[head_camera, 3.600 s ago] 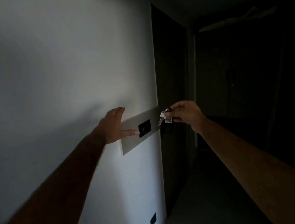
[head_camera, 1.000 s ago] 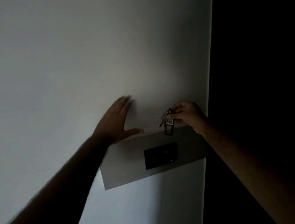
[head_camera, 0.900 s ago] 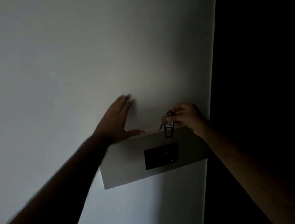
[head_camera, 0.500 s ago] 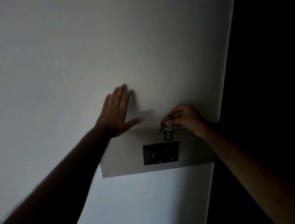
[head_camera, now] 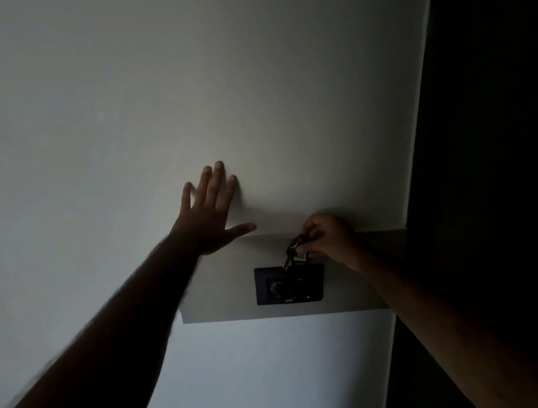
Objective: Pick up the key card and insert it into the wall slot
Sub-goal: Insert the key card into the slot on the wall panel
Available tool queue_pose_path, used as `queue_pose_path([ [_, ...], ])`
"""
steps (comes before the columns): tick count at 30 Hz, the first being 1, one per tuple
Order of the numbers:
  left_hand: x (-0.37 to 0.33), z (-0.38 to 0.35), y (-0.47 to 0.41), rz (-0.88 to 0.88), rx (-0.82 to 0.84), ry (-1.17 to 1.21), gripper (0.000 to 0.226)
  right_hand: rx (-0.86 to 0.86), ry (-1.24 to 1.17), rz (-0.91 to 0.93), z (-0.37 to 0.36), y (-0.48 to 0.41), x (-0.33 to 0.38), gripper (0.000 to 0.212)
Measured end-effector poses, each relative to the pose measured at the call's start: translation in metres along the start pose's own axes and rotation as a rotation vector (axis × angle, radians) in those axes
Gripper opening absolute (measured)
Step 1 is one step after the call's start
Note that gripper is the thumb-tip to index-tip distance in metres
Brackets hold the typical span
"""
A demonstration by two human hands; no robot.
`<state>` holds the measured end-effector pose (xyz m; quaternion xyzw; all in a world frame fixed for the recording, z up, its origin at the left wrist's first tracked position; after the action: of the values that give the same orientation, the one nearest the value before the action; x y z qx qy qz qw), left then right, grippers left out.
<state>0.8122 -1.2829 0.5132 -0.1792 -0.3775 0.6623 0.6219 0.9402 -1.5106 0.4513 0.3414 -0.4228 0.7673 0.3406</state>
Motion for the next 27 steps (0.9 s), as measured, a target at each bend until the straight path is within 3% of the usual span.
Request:
queue_pose_path([
  [11,0.000,-0.006,-0.001,0.009,-0.008,-0.004,0.111,0.114,0.103,0.118,-0.013,0.006,-0.011,0.030],
  [27,0.002,-0.004,0.000,0.007,-0.002,0.041,0.106,-0.079,0.413,0.466,-0.016,0.029,-0.012,0.042],
])
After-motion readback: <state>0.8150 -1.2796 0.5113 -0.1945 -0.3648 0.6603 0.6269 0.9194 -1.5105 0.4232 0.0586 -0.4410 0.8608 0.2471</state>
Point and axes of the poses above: each hand's wrist, its own y-axis away from the middle knuckle, its own z-axis out of the back of the hand, x = y × z, the point moved 5 cm from there along -y, towards the middle knuckle, and after that the axes turned 7 degrees about -x, right-handed, at the moved point
